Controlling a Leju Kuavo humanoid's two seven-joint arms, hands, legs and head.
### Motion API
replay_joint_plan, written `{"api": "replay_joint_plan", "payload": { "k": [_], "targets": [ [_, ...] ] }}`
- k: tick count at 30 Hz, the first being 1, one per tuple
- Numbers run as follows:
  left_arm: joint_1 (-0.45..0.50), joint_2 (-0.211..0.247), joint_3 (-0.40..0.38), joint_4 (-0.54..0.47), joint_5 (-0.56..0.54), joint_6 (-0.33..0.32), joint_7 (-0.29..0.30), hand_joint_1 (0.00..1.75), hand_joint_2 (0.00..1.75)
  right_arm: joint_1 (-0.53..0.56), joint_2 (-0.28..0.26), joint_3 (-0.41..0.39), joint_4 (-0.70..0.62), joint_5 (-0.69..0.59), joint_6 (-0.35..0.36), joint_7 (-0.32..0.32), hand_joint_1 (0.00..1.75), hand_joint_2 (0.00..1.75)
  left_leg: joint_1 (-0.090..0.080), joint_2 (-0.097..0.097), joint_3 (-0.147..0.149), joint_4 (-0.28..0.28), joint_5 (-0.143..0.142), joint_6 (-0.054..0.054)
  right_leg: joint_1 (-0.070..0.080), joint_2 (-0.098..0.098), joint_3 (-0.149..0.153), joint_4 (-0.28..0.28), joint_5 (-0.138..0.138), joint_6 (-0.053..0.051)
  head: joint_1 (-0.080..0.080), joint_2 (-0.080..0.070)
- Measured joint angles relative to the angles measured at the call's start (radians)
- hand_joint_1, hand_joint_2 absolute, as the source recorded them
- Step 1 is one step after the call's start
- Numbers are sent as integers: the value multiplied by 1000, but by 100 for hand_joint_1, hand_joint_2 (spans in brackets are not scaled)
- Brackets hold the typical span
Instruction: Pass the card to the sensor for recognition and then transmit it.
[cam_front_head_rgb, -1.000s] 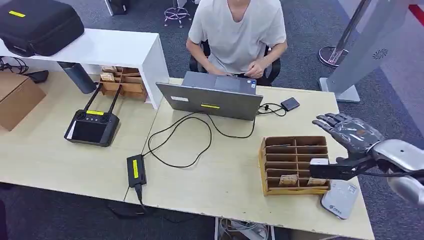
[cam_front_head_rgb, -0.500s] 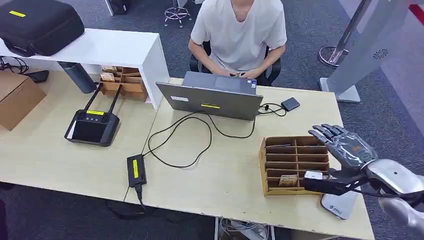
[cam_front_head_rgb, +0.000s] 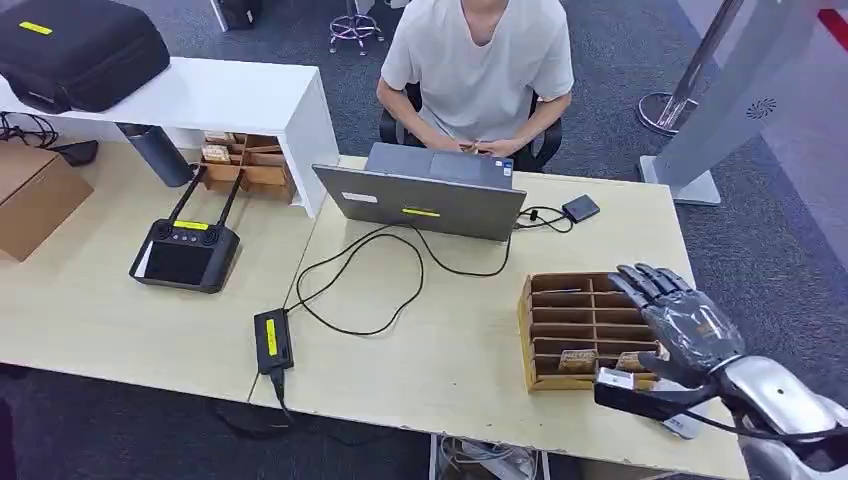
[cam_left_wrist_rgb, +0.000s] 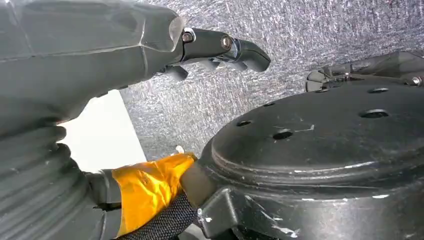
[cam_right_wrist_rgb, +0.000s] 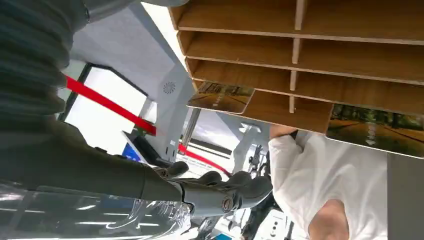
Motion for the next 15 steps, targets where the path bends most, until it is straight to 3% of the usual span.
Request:
{"api": "replay_joint_plan", "payload": {
  "k": [15],
  "targets": [
    [0,5,-10,-7,3,1,-6,0,175,42,81,-35,11,56,-35,-16,0,175,0,1,0,0,0,0,0,0,0,0,0,0,0,0]
  ]
}}
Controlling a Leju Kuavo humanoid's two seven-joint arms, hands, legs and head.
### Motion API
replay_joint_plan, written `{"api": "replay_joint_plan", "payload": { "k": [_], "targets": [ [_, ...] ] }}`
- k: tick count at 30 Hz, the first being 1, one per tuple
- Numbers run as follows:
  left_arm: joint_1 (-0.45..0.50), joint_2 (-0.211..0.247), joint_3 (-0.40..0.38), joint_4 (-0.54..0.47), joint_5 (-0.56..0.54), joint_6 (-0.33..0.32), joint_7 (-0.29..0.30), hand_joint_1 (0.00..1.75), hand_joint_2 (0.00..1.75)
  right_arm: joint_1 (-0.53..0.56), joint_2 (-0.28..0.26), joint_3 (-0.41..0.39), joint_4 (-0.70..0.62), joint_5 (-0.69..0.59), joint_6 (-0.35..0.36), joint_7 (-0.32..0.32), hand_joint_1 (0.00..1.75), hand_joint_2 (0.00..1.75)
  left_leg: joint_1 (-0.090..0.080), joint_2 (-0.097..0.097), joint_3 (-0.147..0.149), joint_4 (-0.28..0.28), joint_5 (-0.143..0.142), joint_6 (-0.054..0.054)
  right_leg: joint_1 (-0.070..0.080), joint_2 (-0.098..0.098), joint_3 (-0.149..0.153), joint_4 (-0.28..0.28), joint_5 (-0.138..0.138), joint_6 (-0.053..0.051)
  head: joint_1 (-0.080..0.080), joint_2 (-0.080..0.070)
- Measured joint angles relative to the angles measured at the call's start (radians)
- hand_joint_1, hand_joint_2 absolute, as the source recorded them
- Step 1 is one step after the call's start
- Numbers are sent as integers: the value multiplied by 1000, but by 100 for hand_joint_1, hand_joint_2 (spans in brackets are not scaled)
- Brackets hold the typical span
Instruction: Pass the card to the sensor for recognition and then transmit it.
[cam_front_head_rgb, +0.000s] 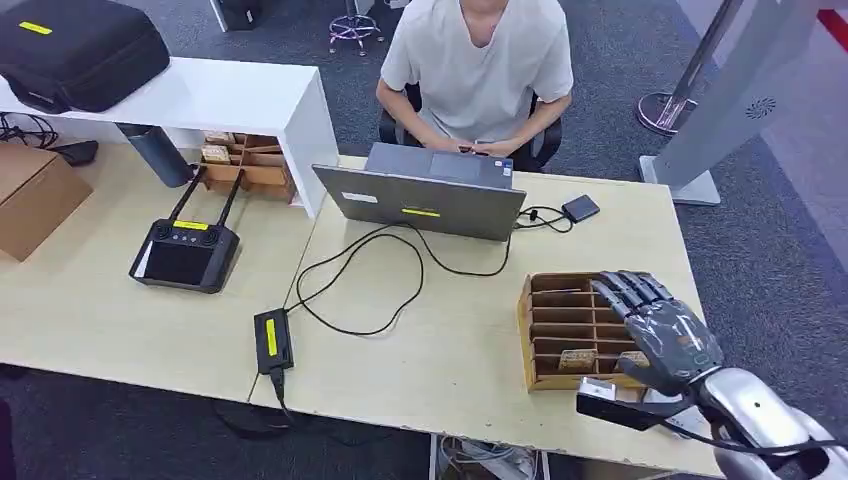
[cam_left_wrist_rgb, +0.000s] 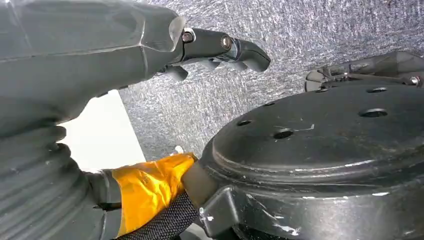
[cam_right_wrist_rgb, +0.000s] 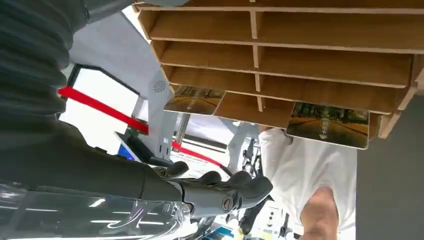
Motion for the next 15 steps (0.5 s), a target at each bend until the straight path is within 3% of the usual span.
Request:
{"api": "replay_joint_plan", "payload": {
  "k": [15],
  "targets": [
    [-4,5,-15,-6,-5,-1,0,0,175,-80,48,21,21,15,2,-9,0,175,0,0,0,0,0,0,0,0,0,0,0,0,0,0]
  ]
}}
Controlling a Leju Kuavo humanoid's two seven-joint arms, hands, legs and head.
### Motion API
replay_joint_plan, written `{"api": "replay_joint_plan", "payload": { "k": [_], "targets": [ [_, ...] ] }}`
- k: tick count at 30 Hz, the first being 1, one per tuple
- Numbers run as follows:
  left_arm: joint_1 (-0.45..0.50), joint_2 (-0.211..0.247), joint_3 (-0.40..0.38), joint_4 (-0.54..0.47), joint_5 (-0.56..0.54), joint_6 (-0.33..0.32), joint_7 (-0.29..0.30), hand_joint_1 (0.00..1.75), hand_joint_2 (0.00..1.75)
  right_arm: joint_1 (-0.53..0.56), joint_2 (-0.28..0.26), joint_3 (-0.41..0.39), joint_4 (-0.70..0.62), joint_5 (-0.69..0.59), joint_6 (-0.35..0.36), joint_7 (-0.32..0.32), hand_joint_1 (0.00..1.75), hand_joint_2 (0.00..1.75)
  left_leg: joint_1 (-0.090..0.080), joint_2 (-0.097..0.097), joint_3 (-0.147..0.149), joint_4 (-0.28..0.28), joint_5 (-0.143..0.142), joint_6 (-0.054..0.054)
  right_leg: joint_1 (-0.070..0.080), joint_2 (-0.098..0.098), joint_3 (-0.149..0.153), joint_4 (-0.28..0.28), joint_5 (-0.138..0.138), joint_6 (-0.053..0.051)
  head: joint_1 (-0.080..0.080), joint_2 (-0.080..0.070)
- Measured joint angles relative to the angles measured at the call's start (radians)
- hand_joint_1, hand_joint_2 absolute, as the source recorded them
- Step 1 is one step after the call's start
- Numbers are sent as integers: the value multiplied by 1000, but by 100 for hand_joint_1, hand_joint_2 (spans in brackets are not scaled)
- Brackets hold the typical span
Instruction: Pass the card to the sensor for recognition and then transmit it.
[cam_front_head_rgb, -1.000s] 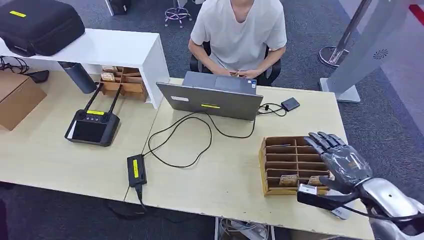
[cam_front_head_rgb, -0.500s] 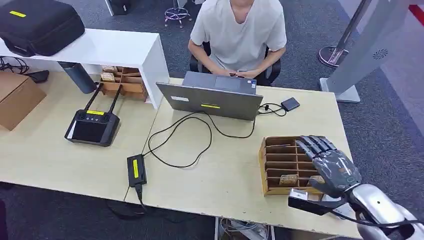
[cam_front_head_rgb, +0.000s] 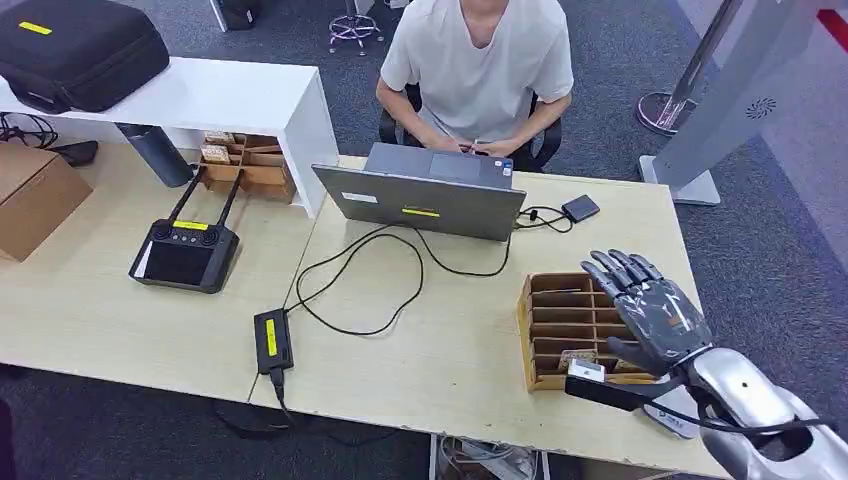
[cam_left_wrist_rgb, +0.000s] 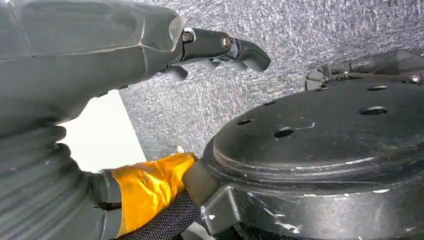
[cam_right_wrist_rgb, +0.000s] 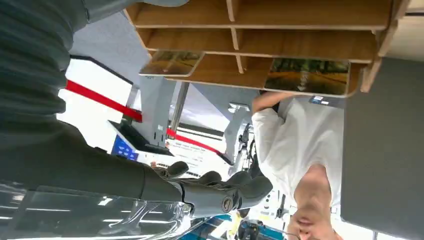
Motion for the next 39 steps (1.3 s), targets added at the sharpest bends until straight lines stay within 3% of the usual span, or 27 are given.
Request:
{"api": "replay_joint_plan", "payload": {
  "k": [25,39],
  "targets": [
    [-12,1,-26,0,-12,-8,4,0,175,-139,92,88,115,29,2,0,0,175,0,0,0,0,0,0,0,0,0,0,0,0,0,0],
    [-13,1,-31,0,-11,-11,7,0,175,-160,107,104,161,31,1,1,0,175,0,0,0,0,0,0,0,0,0,0,0,0,0,0]
  ]
}}
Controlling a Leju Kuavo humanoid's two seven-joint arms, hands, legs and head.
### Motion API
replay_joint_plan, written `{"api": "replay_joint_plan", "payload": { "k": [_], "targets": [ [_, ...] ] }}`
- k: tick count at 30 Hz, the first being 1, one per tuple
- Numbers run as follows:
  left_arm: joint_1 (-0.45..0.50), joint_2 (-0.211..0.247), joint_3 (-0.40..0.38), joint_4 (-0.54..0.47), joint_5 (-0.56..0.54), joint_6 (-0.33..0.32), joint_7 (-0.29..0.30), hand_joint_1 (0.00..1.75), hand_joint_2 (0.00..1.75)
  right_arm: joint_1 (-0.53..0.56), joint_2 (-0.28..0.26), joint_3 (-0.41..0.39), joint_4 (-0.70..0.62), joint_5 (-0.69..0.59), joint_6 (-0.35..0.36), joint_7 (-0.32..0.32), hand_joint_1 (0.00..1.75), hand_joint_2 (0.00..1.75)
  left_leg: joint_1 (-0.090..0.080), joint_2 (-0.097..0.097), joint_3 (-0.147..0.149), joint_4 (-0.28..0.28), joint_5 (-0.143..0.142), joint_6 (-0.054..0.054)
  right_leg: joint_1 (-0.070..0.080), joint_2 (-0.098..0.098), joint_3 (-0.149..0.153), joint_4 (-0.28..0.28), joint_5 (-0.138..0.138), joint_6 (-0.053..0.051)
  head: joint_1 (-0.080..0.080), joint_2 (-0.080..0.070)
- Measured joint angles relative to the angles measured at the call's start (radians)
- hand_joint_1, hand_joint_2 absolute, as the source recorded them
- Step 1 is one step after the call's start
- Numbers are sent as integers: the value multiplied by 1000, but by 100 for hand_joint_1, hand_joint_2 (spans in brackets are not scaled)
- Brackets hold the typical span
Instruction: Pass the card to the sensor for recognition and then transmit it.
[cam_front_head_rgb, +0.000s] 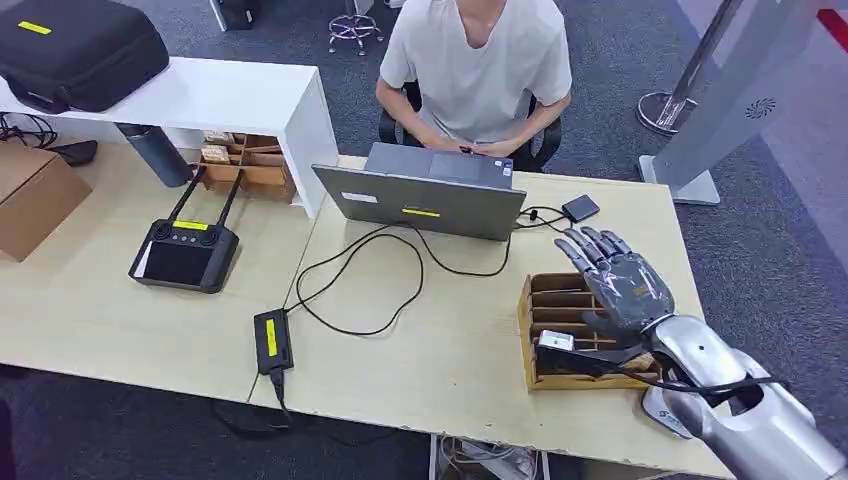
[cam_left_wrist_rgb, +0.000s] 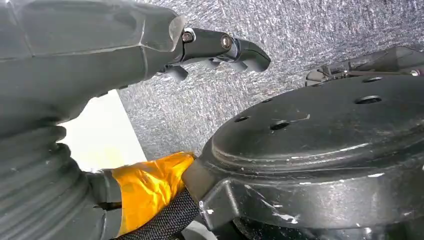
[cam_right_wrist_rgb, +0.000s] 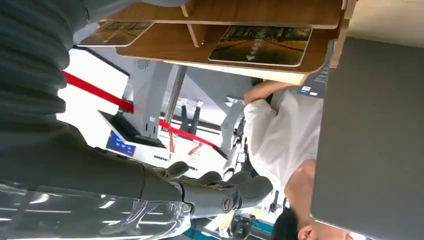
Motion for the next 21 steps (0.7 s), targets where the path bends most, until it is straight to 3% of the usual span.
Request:
{"api": "replay_joint_plan", "payload": {
  "k": [21],
  "targets": [
    [-1,0,0,8,8,-13,0,0,175,-13,-13,-5,102,11,-12,34,0,175,0,0,0,0,0,0,0,0,0,0,0,0,0,0]
  ]
}}
